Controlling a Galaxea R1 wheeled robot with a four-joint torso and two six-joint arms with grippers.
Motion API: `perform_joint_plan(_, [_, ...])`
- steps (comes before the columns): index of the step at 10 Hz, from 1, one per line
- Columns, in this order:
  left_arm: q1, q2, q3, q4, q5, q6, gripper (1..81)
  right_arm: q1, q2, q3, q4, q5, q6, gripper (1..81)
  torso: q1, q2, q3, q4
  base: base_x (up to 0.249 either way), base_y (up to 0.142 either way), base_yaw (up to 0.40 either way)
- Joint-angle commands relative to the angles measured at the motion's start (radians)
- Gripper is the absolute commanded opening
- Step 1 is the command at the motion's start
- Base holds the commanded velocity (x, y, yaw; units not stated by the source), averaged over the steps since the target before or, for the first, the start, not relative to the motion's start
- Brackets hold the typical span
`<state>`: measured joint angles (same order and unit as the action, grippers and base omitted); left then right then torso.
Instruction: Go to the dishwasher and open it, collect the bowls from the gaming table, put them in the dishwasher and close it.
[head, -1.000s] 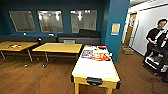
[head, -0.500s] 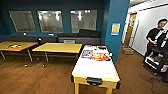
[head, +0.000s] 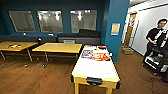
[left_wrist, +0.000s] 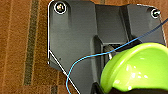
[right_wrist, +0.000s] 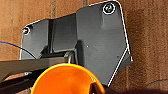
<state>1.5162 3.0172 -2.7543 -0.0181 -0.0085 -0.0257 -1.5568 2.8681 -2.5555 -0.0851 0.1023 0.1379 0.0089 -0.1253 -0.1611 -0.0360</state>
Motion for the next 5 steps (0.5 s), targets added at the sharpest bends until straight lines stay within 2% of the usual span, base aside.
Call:
perform_joint_plan(1, [-0.04, 0.0, -0.002, 0.046, 0.05, 0.006, 1.0, 0.04, -0.011, -0.001, -0.012, -0.056, -0.003, 1.0, 0.0, 0.0, 0.0, 0.0, 0.0, 0.0, -0.395])
perform_joint_plan(5, [-0.04, -0.004, -0.002, 0.041, 0.05, 0.003, 1.0, 0.036, -0.02, -0.004, -0.002, -0.055, 0.002, 1.0, 0.0, 0.0, 0.0, 0.0, 0.0, 0.0, -0.4])
